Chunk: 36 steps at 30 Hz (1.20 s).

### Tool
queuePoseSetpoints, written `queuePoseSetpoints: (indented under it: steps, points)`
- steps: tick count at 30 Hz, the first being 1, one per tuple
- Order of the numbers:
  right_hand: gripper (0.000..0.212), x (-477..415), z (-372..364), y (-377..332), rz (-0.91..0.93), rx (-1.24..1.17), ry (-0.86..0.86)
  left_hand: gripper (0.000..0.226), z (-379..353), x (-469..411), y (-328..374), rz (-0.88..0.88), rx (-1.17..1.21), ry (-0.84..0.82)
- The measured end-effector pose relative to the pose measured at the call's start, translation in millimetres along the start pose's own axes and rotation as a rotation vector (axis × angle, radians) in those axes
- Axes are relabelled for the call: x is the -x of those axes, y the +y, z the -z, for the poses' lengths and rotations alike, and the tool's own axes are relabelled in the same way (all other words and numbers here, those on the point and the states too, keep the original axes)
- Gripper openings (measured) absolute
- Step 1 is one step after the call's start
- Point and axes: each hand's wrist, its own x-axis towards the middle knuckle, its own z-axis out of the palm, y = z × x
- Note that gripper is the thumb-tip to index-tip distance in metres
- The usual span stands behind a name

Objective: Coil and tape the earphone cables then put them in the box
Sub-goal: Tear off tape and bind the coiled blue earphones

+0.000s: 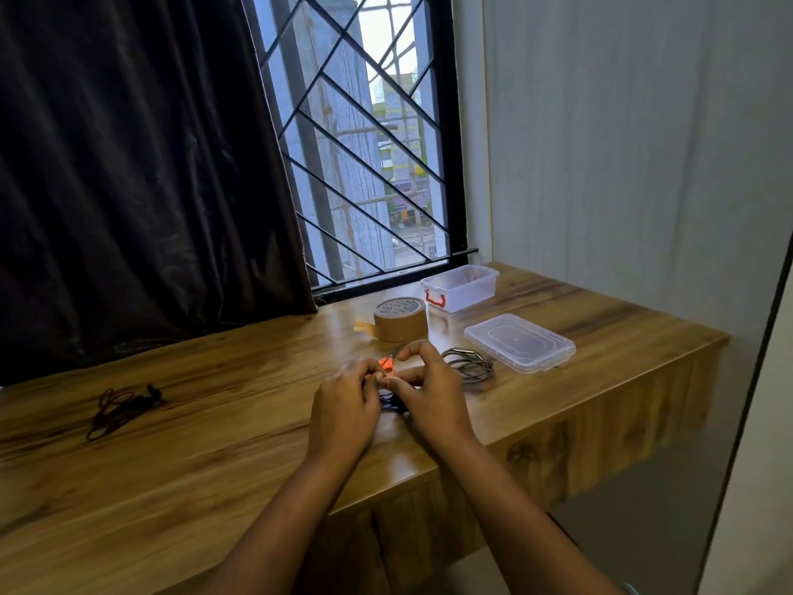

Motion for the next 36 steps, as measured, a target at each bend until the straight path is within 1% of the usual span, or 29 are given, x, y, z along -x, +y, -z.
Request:
queuePoseSetpoints:
  steps: [3,5,6,10,12,16,18,20,24,27,31,33,36]
  points:
    - [0.026,-1.0,3.0,-0.8,0.0,-0.077,0.013,0.011,-1.7,-2.0,2.6,0.006,0.011,-0.013]
    - [0.021,-2.7,4.0,-0.4,0.009,-0.091,-0.006,0.011,-2.9,-5.9,3.4,0.057,0.1,-0.044]
    - [0.02,-3.4,4.0,-0.2,0.002,-0.097,-0.027,0.012,-3.3,-7.9,3.6,0.127,0.185,-0.066]
    - [0.027,-4.3,2.4,2.6,-0.046,-0.163,-0.114,0.019,-1.0,-16.7,6.2,0.516,0.627,-0.125]
    - [0.025,-4.2,5.0,0.9,-0.052,-0.191,-0.106,0.022,1.0,-22.4,6.3,0.613,0.775,-0.153]
    - [0.017,-2.3,19.3,0.3,-0.112,-0.323,-0.067,0.014,3.1,-27.3,14.1,0.728,0.924,-0.223]
    - [0.015,-1.8,29.7,3.5,-0.155,-0.287,-0.052,0.019,-0.7,-25.6,18.0,0.77,0.957,-0.256]
    - [0.01,-4.3,40.4,9.3,-0.18,-0.17,-0.038,0.022,-6.0,-22.7,22.7,0.801,0.963,-0.303]
    - [0.006,-10.2,55.3,11.7,-0.197,0.089,-0.035,0.008,-13.6,-17.9,31.6,0.872,0.97,-0.348]
    - [0.004,-11.4,58.6,9.5,-0.214,0.235,0.016,0.017,-20.0,-19.7,26.8,0.913,0.937,-0.331]
    - [0.017,-11.1,52.3,8.0,-0.228,0.438,0.032,0.011,-26.3,-19.3,17.7,0.864,0.779,-0.304]
    - [0.016,-10.1,48.7,7.9,-0.209,0.527,0.036,0.012,-27.8,-17.7,14.3,0.845,0.741,-0.284]
    - [0.015,-6.7,43.7,5.9,-0.134,0.589,0.043,0.014,-28.0,-16.1,9.7,0.815,0.701,-0.239]
